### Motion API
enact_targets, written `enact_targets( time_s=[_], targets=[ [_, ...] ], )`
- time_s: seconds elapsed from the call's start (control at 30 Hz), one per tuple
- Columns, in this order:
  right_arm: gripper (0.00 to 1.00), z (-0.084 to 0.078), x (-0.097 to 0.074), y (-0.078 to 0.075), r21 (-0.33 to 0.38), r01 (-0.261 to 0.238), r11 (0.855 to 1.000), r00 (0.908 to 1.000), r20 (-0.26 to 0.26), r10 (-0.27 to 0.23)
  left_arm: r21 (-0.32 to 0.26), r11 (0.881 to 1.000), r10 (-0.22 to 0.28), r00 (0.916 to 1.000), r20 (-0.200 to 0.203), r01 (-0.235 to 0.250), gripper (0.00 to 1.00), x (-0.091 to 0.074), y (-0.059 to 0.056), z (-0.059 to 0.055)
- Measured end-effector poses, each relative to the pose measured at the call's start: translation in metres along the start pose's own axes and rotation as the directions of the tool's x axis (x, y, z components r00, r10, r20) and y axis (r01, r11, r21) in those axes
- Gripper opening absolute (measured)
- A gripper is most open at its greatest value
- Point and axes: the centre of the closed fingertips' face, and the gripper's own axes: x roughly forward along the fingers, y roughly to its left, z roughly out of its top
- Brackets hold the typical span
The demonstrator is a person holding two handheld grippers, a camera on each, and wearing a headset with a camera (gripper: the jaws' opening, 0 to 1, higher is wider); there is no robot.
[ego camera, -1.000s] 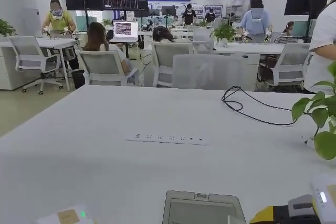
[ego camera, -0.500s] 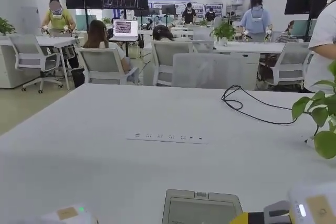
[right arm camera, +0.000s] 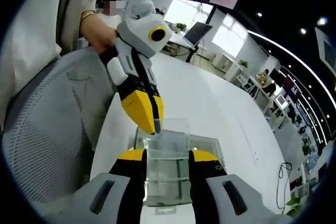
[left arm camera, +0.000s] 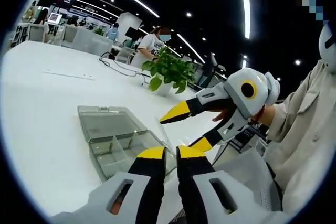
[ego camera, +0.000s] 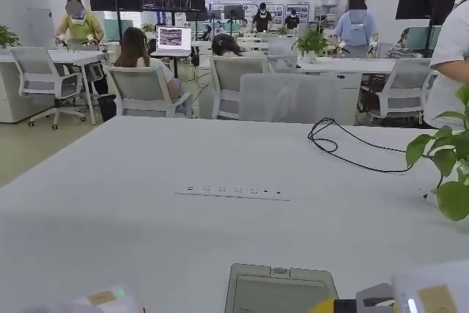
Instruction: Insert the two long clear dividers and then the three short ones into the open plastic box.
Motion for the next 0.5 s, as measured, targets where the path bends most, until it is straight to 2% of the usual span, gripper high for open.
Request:
enact_targets(
  time_s=[0.27,0.33,0.37,0.47,0.5],
  targets=[
    [0.33,-0.0020,0.0009,-0.0001,-0.018,0.015,1.000,0.9997,-0.019,-0.016,-0.061,0.998,0.026,0.9996,-0.015,-0.026,0.00,0.0020,0.0022,-0.0030],
    [0.33,-0.0028,0.0023,0.0003,-0.034,0.022,0.999,0.9993,-0.029,-0.023,-0.122,0.991,0.048,0.9984,-0.030,-0.051,0.00,0.0025,0.0042,-0.0052],
    [0.33,-0.0031,0.0028,0.0005,-0.038,0.023,0.999,0.9991,-0.033,-0.025,-0.145,0.988,0.043,0.9985,-0.034,-0.048,0.00,0.0028,0.0043,-0.0056],
    [0.33,-0.0021,0.0018,-0.0021,-0.044,0.039,0.998,0.9987,-0.032,-0.040,-0.187,0.981,0.049,0.9986,-0.019,-0.051,0.00,0.0022,0.0056,-0.0028],
    [0.33,-0.0015,0.0010,-0.0027,-0.047,0.043,0.998,0.9985,-0.031,-0.044,-0.222,0.974,0.050,0.9986,-0.017,-0.053,0.00,0.0021,0.0053,-0.0021]
  ],
)
